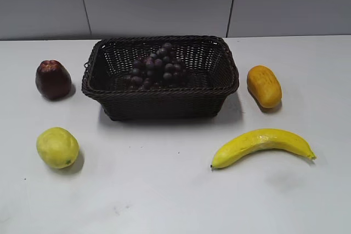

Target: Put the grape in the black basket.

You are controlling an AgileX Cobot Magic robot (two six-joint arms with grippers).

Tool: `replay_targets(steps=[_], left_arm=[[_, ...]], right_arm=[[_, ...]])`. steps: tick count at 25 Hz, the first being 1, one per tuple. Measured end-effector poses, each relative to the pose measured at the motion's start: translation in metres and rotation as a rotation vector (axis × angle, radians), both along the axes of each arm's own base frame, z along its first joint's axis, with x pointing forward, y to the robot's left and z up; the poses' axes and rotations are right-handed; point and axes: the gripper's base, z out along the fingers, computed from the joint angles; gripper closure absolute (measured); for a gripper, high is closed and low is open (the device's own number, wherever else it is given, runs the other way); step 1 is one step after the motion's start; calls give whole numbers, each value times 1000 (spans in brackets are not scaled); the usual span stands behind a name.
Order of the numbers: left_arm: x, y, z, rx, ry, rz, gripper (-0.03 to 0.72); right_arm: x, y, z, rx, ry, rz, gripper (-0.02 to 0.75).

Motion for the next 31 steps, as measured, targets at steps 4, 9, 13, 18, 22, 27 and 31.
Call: replay_targets(steps=[4, 9, 13, 18, 22, 27, 31], left_arm=[[0, 0, 0, 0, 0, 0, 458], [0, 0, 0, 0, 0, 0, 458], [0, 0, 0, 0, 0, 0, 458], [0, 0, 0, 0, 0, 0, 458], [0, 0, 0, 0, 0, 0, 458], [0, 0, 0, 0, 0, 0, 458], [0, 0, 0, 0, 0, 0, 456]], right_arm=[[-9, -2, 2, 24, -59, -4, 148], [-22, -7, 4, 43, -148, -80, 148], [-33, -9, 4, 50, -220, -163, 148], [-42, -10, 5, 58, -279, -200, 148], [-42, -10, 5, 58, -280, -200, 148], [-42, -9, 5, 58, -280, -200, 148], [-42, -9, 5, 59, -280, -200, 148]])
